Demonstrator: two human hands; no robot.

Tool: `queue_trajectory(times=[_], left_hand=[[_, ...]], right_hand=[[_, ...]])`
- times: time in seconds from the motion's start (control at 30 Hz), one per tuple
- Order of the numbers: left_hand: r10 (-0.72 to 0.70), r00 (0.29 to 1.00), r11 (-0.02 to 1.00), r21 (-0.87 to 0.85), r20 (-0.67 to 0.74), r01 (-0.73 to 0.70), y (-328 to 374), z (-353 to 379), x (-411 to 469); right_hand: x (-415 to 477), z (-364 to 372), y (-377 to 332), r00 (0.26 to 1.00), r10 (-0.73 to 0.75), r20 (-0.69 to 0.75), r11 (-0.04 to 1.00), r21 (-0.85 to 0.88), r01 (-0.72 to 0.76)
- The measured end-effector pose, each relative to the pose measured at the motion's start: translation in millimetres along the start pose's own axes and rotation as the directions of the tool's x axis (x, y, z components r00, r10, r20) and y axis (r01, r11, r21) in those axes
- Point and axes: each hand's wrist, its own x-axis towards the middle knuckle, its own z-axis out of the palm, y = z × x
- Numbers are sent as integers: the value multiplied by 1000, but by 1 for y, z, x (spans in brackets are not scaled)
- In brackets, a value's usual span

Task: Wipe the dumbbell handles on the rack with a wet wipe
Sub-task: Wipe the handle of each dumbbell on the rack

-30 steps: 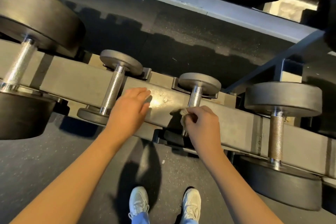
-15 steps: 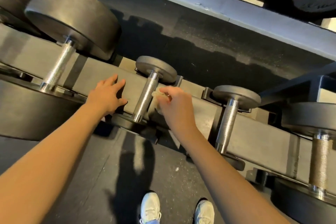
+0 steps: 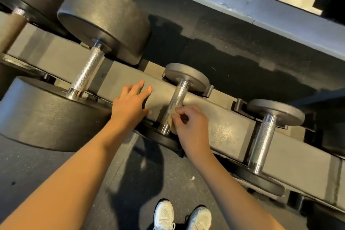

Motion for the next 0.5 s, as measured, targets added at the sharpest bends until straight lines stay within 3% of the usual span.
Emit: queue_trajectory(times=[0.27, 0.5], left_hand=[[1, 1000, 1000, 13, 6, -1, -1, 0, 0], [8, 1000, 1000, -2, 2, -8, -3, 1, 2]], right_hand=[[34, -5, -10, 988, 96, -123, 995, -25, -100], [3, 1, -4, 998, 28, -54, 1000, -4, -29]])
